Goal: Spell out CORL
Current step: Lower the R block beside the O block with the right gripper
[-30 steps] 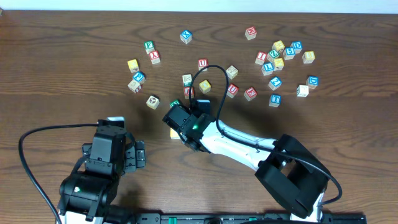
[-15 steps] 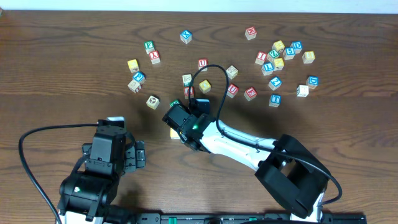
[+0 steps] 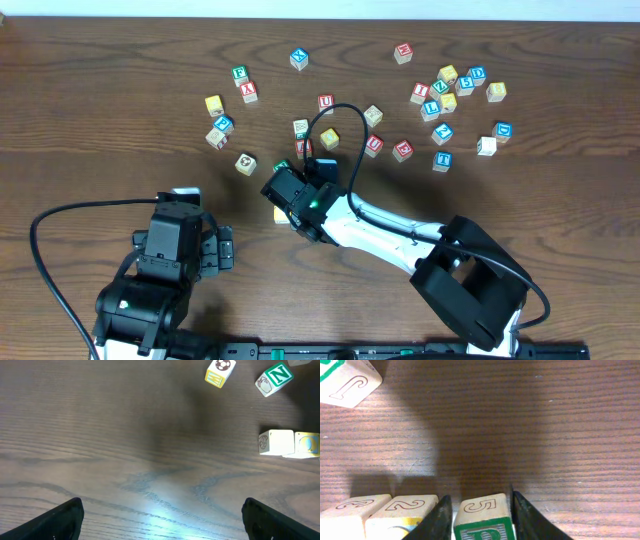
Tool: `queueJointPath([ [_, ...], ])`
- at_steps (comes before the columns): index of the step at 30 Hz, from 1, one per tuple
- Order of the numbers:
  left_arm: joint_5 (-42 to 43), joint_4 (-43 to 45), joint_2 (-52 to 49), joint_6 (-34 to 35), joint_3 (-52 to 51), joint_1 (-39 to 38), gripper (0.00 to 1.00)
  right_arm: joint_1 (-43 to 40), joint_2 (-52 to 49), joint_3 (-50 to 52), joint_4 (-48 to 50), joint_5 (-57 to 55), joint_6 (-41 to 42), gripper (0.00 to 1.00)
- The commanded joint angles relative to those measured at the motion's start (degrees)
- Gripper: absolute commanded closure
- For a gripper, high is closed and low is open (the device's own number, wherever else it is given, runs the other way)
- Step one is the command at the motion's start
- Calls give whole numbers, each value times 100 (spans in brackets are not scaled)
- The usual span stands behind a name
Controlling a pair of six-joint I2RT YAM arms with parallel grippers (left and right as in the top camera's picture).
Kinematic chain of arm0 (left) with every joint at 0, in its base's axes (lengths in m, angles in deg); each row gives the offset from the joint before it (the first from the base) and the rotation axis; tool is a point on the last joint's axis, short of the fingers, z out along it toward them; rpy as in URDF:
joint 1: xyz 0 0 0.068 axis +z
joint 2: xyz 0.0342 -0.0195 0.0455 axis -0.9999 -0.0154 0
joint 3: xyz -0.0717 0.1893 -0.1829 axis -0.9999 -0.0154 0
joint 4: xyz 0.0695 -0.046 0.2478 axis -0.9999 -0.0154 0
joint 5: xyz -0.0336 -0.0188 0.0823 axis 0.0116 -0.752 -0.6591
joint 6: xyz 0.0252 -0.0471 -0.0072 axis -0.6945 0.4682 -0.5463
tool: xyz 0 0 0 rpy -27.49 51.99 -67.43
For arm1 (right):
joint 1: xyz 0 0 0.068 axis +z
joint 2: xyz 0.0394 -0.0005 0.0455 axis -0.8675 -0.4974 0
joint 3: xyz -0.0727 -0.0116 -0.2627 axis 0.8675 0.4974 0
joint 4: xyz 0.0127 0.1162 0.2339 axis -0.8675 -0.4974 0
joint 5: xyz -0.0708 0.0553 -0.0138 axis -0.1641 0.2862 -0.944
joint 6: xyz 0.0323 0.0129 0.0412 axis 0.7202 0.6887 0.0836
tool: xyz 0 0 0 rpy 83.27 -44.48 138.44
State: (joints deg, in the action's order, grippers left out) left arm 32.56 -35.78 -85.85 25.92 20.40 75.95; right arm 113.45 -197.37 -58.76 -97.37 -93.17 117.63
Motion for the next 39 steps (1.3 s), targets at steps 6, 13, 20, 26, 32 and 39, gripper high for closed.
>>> queueJointPath([
  [6, -13, -15, 2, 55, 11, 24, 1, 57, -55, 31, -2, -155, 76, 64],
  [13, -13, -17, 2, 52, 11, 24, 1, 55, -55, 31, -2, -203, 79, 65],
  [20, -13, -15, 2, 55, 11, 24, 1, 55, -55, 31, -2, -247, 98, 73],
  [26, -13, -17, 2, 52, 11, 24, 1, 55, -55, 31, 0, -350, 166, 73],
  [32, -13, -15, 2, 55, 11, 24, 1, 55, -55, 31, 0, -348, 166, 67],
  [39, -13, -15, 2, 52, 11, 24, 1, 55, -55, 31, 0, -345, 166, 61],
])
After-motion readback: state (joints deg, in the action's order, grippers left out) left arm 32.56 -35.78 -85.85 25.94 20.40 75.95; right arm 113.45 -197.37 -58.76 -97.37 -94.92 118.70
